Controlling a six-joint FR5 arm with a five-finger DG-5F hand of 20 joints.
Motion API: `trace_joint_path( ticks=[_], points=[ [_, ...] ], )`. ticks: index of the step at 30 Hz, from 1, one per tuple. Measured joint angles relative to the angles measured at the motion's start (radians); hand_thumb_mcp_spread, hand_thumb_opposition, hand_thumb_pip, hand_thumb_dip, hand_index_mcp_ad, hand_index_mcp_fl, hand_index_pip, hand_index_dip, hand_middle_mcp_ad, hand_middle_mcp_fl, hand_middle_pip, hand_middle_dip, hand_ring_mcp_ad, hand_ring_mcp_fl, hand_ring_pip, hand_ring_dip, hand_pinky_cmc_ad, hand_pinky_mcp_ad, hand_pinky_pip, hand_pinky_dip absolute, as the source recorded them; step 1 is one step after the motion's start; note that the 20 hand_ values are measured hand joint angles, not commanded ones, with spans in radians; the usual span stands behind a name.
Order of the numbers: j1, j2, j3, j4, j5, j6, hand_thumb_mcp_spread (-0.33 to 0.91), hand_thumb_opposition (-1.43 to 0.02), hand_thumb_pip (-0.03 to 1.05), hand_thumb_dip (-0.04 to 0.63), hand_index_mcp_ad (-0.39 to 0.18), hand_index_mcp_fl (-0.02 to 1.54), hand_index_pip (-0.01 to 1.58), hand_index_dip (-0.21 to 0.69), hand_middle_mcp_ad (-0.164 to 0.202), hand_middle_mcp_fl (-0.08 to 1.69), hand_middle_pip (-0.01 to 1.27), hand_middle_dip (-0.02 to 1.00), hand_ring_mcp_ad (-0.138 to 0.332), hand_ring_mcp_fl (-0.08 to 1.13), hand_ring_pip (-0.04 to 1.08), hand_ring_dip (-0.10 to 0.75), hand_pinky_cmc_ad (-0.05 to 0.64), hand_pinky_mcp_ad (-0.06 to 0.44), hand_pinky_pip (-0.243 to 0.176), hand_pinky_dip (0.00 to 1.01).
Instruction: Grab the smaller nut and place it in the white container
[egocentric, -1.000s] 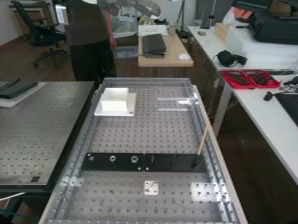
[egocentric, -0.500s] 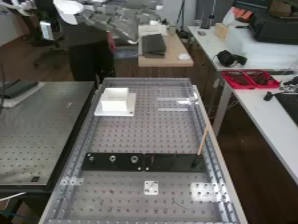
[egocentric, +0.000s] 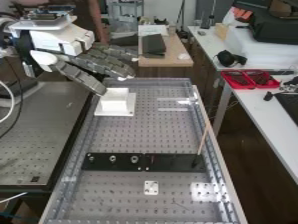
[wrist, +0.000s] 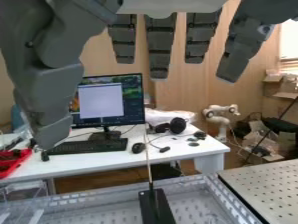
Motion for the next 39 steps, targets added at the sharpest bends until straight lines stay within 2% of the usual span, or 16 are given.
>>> trace_joint_path(
  ticks=[4,8,14,19,28,33,39],
  points=[
    [-0.03,0.005,-0.039,0.025,-0.028,-0.004,0.38,-0.74,0.53,0.141,-0.113,0.11,0.23,0.056,0.066,0.17,0.13,0.18,0.161,0.01,0.1,0.082,0.393,0.312,-0.075,0.38],
    [-0.052,0.013,-0.083,0.056,-0.045,-0.015,0.39,-0.74,0.53,0.145,-0.134,0.12,0.32,0.056,0.07,0.17,0.13,0.18,0.159,0.01,0.1,0.082,0.393,0.312,-0.075,0.36],
    [-0.064,0.006,-0.121,0.092,-0.034,-0.012,0.4,-0.77,0.56,0.159,-0.145,0.15,0.61,0.017,0.068,0.17,0.13,0.18,0.159,0.01,0.1,0.082,0.393,0.312,-0.073,0.36],
    [-0.088,-0.017,-0.142,0.128,-0.07,-0.014,0.4,-0.77,0.56,0.159,-0.159,0.15,0.87,0.01,0.068,0.17,0.13,0.19,0.159,0.01,0.1,0.082,0.393,0.312,-0.073,0.35],
    [-0.213,-0.1,-0.17,0.231,-0.285,-0.037,0.4,-0.79,0.62,0.176,-0.159,0.15,1.23,0.01,0.068,0.17,0.13,0.19,0.159,0.01,0.1,0.082,0.393,0.311,-0.073,0.34],
    [-0.295,-0.155,-0.189,0.307,-0.423,-0.067,0.4,-0.8,0.62,0.173,-0.171,0.15,1.34,0.012,0.07,0.17,0.12,0.19,0.145,0.01,0.1,0.082,0.391,0.316,-0.059,0.33],
    [-0.351,-0.209,-0.203,0.376,-0.516,-0.103,0.42,-0.82,0.63,0.19,-0.169,0.15,1.42,0.051,0.07,0.17,0.13,0.2,0.145,0.01,0.1,0.082,0.391,0.311,-0.058,0.31]
  ],
)
